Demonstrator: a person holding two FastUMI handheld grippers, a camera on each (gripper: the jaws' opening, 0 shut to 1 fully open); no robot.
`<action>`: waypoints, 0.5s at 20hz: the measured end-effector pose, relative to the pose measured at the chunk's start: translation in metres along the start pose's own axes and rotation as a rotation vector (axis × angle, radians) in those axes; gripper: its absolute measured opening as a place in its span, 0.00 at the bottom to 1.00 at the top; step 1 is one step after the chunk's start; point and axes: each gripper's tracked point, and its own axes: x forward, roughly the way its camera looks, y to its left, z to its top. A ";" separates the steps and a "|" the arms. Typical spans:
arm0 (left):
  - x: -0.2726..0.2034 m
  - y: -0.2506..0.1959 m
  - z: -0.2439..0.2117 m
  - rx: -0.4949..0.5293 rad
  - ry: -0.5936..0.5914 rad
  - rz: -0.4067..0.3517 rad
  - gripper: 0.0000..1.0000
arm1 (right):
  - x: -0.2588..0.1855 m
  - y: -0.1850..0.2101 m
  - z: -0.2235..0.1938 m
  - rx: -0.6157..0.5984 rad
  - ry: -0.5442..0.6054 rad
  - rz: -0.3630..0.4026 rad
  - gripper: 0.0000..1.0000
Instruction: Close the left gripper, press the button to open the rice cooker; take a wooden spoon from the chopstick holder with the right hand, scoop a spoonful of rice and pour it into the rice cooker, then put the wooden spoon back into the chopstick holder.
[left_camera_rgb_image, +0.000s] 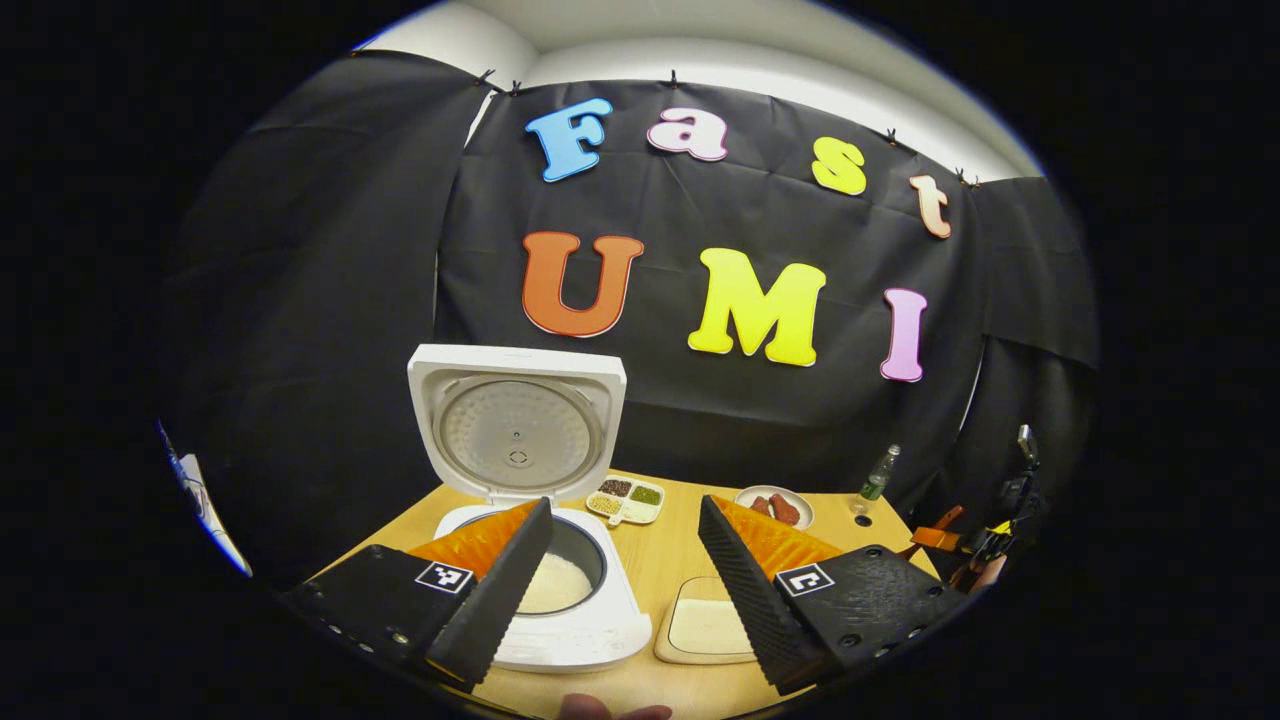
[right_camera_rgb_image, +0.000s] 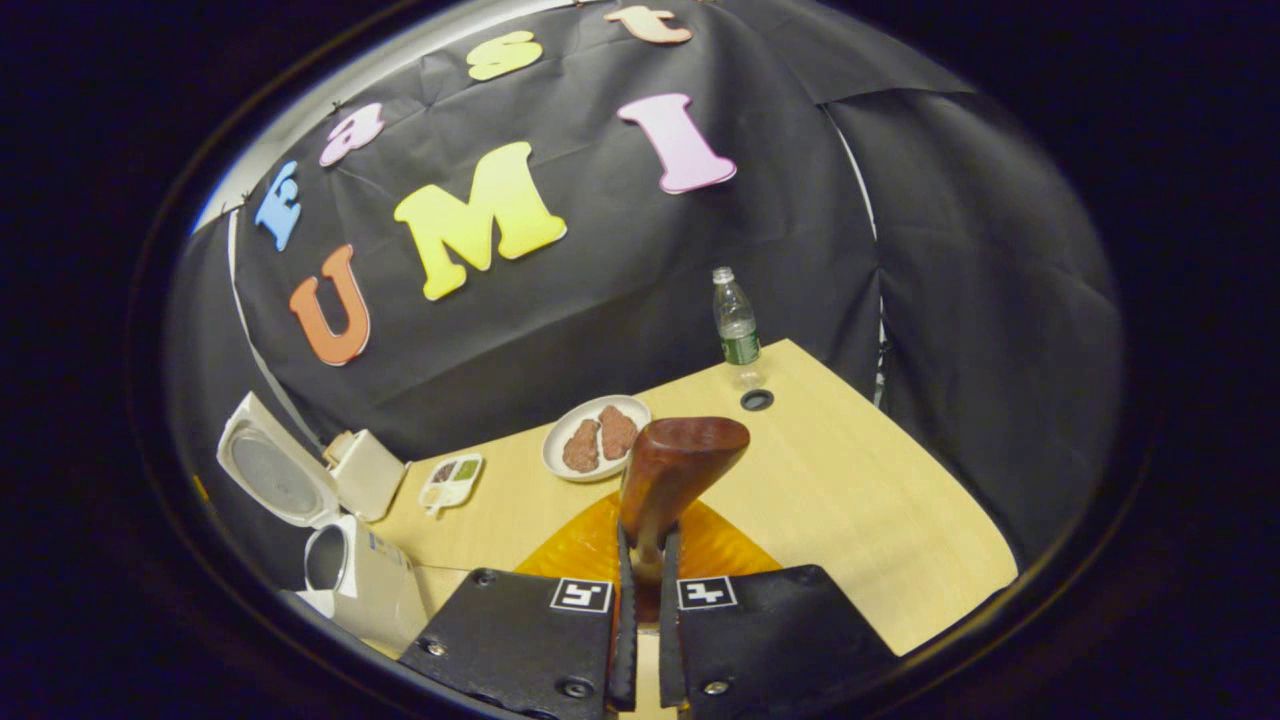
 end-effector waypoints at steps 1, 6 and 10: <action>0.002 0.002 0.001 0.007 0.004 0.011 0.95 | 0.008 -0.002 -0.008 -0.019 0.015 -0.001 0.11; 0.007 0.002 0.006 0.030 0.017 0.023 0.94 | 0.031 -0.007 -0.023 -0.054 0.016 -0.008 0.11; 0.009 -0.001 0.005 0.056 0.028 0.004 0.94 | 0.036 -0.009 -0.035 -0.051 0.032 -0.001 0.12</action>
